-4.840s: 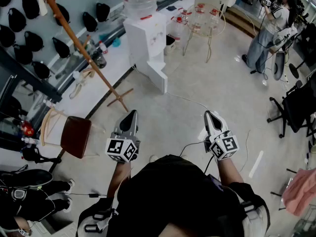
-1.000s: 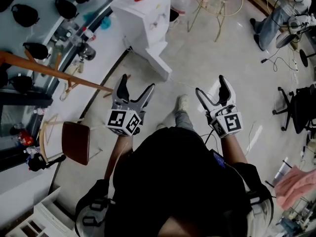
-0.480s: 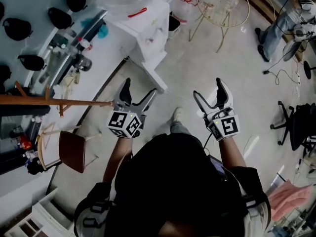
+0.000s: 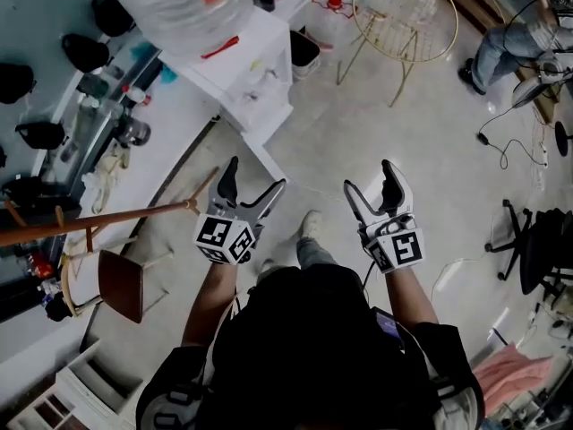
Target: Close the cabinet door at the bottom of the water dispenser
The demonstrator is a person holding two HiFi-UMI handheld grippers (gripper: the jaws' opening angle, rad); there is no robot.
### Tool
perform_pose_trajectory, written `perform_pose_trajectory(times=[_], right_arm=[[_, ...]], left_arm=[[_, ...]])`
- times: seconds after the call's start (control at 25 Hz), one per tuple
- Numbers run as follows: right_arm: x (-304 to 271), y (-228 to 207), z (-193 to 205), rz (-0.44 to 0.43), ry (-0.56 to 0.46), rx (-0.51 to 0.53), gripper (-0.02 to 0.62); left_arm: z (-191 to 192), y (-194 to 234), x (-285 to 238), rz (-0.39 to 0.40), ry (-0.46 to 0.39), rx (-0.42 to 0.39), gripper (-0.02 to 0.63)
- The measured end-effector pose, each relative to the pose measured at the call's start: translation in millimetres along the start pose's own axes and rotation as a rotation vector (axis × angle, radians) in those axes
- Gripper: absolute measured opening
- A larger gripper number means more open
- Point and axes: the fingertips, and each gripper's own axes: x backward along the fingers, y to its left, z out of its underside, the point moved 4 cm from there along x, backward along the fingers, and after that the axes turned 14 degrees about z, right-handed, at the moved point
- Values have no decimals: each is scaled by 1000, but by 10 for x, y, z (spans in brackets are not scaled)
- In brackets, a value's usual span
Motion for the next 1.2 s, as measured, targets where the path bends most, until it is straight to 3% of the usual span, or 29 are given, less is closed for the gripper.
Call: perform_pose_trajectory(times=[0.16,0.4,0.68,1.04,1.2], right_arm=[[-155,-135,119,-35,9,13,342],[-276,-207,583,-38,100,-1,313],[-585,-217,1478,-1,225,-27,305],[-1051,-119,2624,-39,321,54,299],[-1007,-115,3122,-48,389,53,296]], left_arm=[[206,109,-186,-33,25,28,488],[824,287,-262,-53,115,126,486],[1743,774,-462,-69,234,212,486],[2961,1419,-643,-78,389,282,485],[3448,1506,-667,-90,446,315,483]])
